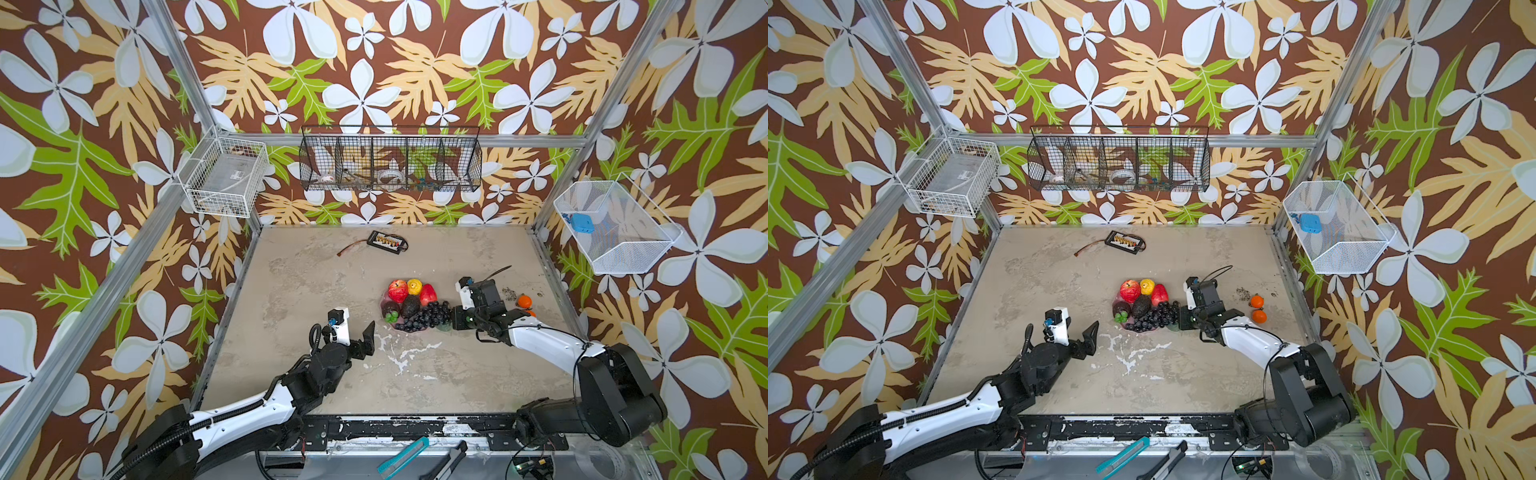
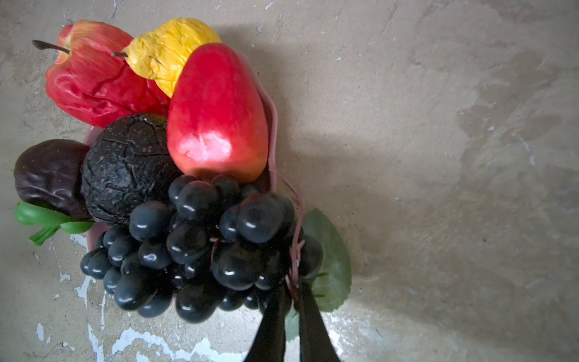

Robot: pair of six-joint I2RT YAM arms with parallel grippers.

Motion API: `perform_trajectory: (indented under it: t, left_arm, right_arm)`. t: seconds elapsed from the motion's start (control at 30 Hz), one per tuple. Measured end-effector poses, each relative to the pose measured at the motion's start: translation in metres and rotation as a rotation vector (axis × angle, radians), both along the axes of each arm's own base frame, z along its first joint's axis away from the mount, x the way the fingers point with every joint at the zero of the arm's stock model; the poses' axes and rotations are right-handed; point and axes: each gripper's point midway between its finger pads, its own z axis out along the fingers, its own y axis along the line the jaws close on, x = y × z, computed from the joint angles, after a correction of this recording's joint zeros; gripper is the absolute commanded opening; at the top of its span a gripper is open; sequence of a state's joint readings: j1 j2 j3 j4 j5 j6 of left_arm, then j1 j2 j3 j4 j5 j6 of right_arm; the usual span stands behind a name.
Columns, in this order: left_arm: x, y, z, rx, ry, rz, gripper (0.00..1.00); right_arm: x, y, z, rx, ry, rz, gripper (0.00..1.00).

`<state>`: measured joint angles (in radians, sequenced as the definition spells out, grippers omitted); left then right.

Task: Arrange fruit in a fruit bowl
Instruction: Place the fruits in the fruit bowl.

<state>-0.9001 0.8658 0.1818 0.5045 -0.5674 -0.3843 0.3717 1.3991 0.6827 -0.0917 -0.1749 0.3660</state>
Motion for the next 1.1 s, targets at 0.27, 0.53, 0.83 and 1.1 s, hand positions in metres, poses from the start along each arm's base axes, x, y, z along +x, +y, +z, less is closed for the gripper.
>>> perform_trajectory:
  t: [0.27,0.53,0.83,1.1]
  left_arm:
    - [0.0,0.0,0.0,0.001,0.0,0.0,0.93]
    - [0.0,0.0,-0.001,0.003,0.002,0.0,0.93]
    - [0.0,0.0,0.0,0.001,0.0,0.0,0.93]
    - [0.0,0.0,0.0,0.0,0.0,0.0,0.93]
  right_arm:
    - [-0.003,-0.004,-0.008,-0.021,0.015,-0.011,0.09]
    - [-0.006,0.0,-0.009,-0.024,0.017,0.004,0.07]
    - [-0.009,0.0,-0.013,-0.028,0.024,0.006,0.11]
    - [-0.01,-0.001,-0.019,-0.03,0.03,0.007,0.11]
